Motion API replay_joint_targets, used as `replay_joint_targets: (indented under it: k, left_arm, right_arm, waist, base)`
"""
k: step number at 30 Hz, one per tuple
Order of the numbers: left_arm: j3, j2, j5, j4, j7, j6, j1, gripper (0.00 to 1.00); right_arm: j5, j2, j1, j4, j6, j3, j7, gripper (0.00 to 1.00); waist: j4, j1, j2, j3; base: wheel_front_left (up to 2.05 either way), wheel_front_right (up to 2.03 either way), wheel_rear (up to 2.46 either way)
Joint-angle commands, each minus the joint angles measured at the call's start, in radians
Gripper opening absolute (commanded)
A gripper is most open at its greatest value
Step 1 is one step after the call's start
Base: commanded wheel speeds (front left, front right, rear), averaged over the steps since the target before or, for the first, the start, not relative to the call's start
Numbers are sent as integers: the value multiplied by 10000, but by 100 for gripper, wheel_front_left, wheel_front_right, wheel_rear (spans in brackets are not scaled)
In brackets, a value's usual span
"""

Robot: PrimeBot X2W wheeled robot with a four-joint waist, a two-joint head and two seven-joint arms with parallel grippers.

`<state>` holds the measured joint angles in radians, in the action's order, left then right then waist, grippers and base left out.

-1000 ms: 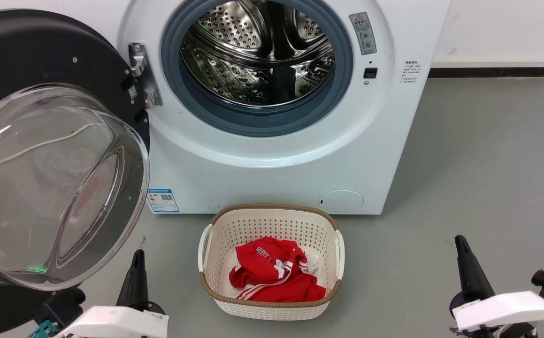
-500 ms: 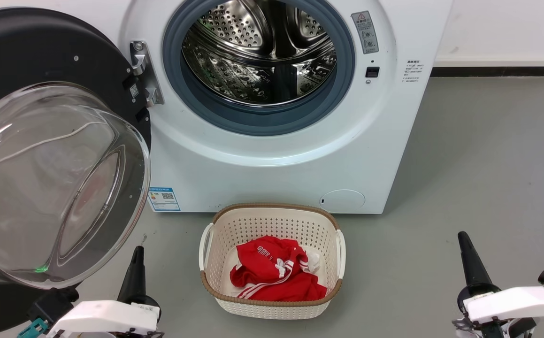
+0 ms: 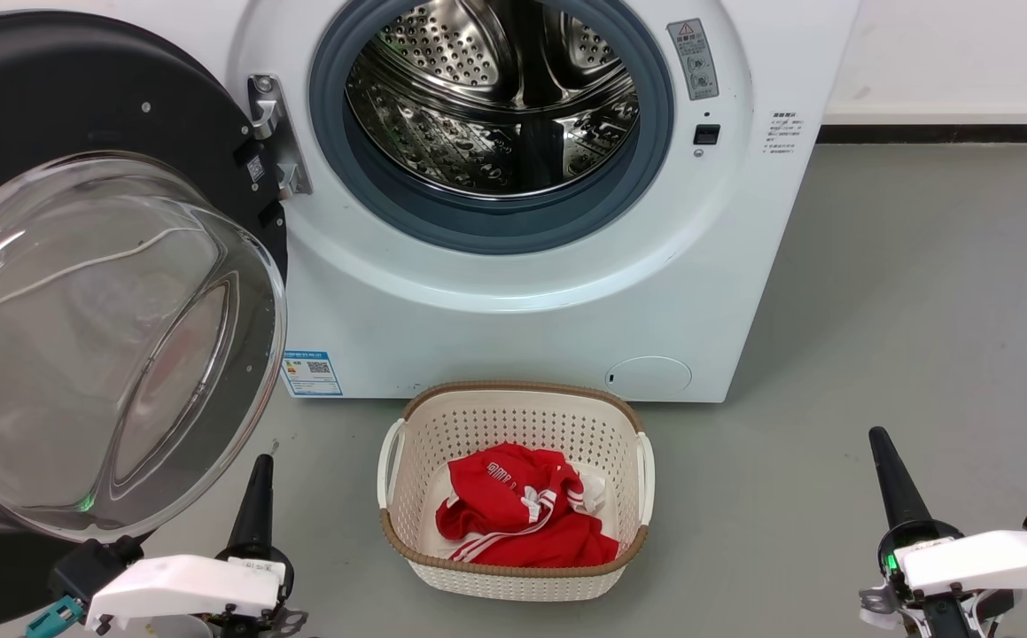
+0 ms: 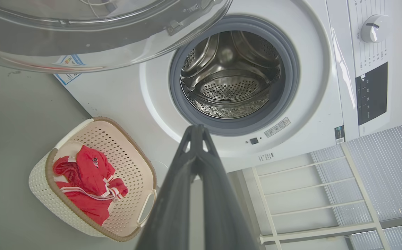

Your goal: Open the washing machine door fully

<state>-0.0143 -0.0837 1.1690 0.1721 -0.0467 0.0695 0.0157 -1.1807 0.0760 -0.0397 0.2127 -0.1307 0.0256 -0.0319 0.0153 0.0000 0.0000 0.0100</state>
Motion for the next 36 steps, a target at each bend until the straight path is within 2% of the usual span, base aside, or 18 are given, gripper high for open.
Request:
replay_joint_targets:
  k: [1,36]
  left_arm:
    - [-59,-58,284,-14,74,73,262,0]
    - [-424,-3,3446,499,912,464,767,0]
  right_arm:
    - [-286,60,-221,-32,-2,47,72,0]
    - [-3299,5,-560,207,-1,407,859,0]
  waist:
    - [-4,0,0,-4]
    - [-100,0,0,-86]
  base:
    - [0,0,0]
    - [0,0,0]
